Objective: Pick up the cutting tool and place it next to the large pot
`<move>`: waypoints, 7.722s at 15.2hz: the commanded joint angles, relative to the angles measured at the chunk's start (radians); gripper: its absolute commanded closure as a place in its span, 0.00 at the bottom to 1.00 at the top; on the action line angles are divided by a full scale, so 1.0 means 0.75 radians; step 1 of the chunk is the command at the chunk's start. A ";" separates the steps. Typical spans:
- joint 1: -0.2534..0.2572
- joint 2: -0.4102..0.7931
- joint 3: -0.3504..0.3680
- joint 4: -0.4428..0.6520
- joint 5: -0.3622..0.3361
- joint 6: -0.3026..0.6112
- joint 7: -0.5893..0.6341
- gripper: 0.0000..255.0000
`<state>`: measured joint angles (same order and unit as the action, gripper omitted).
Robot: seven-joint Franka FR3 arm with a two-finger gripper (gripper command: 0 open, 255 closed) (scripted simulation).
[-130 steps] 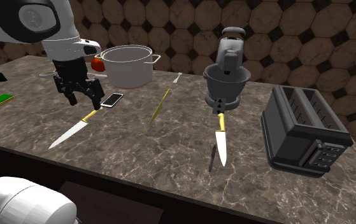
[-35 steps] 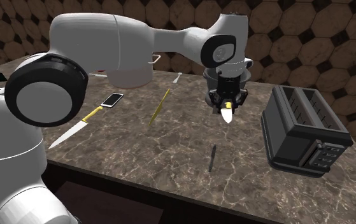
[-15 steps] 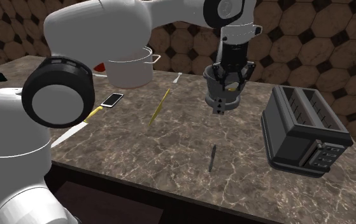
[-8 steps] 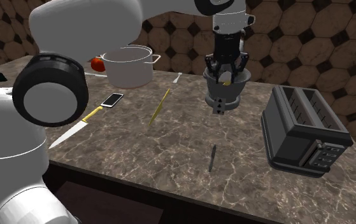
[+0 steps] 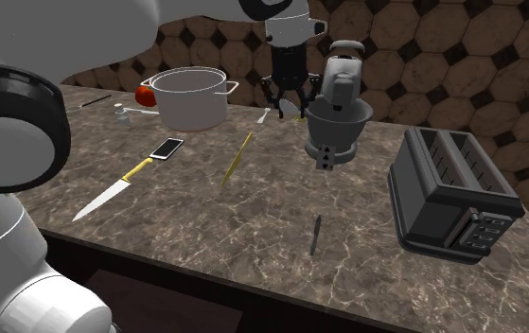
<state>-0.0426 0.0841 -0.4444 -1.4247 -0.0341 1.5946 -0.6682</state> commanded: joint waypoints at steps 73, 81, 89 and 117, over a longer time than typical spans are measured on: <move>0.693 0.046 0.806 -0.398 -0.140 0.293 1.543 1.00; 0.691 0.066 0.804 -0.516 -0.149 0.430 1.561 1.00; 0.691 0.104 0.802 -0.612 -0.163 0.562 1.582 1.00; 0.699 0.089 0.809 -0.563 -0.157 0.497 1.585 0.00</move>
<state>0.4815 0.1509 0.1621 -1.8471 -0.1519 1.9681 0.5206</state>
